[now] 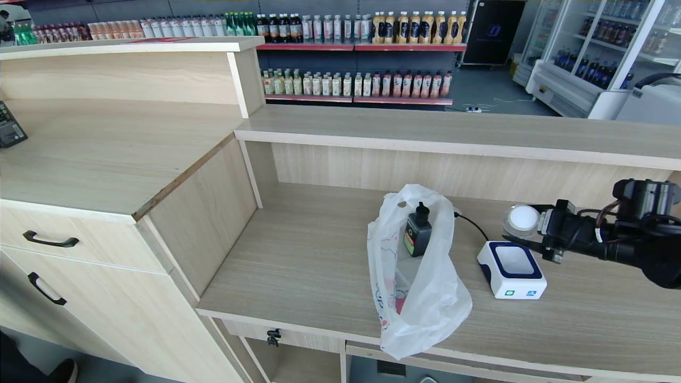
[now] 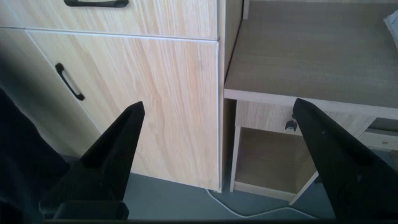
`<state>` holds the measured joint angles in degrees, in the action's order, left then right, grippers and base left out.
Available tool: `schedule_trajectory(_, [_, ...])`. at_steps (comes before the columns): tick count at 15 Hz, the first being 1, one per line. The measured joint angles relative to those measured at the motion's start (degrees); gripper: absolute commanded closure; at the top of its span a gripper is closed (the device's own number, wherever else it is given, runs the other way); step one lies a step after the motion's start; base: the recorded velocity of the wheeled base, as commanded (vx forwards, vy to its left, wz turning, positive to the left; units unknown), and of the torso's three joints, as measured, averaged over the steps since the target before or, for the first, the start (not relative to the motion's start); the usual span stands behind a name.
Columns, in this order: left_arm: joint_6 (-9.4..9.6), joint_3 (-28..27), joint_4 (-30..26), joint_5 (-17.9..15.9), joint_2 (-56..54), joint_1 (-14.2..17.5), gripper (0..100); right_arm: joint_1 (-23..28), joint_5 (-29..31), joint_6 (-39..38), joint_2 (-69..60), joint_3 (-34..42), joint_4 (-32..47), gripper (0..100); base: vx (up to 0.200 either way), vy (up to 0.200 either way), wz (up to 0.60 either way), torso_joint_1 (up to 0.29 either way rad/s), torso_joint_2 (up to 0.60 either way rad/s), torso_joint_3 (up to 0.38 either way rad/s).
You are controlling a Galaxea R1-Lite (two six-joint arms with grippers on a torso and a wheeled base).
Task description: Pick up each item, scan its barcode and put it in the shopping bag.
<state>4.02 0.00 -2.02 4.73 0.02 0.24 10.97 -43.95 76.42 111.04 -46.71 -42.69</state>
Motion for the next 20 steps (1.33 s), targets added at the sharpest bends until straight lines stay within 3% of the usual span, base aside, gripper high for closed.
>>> schedule_trajectory(20, [0.02, 0.0, 0.0, 0.0, 0.0, 0.0, 0, -2.6, -1.2, -0.8, 4.4, -3.8, -0.3, 100, 0.000, 0.000, 0.00, 0.000, 0.00, 0.000])
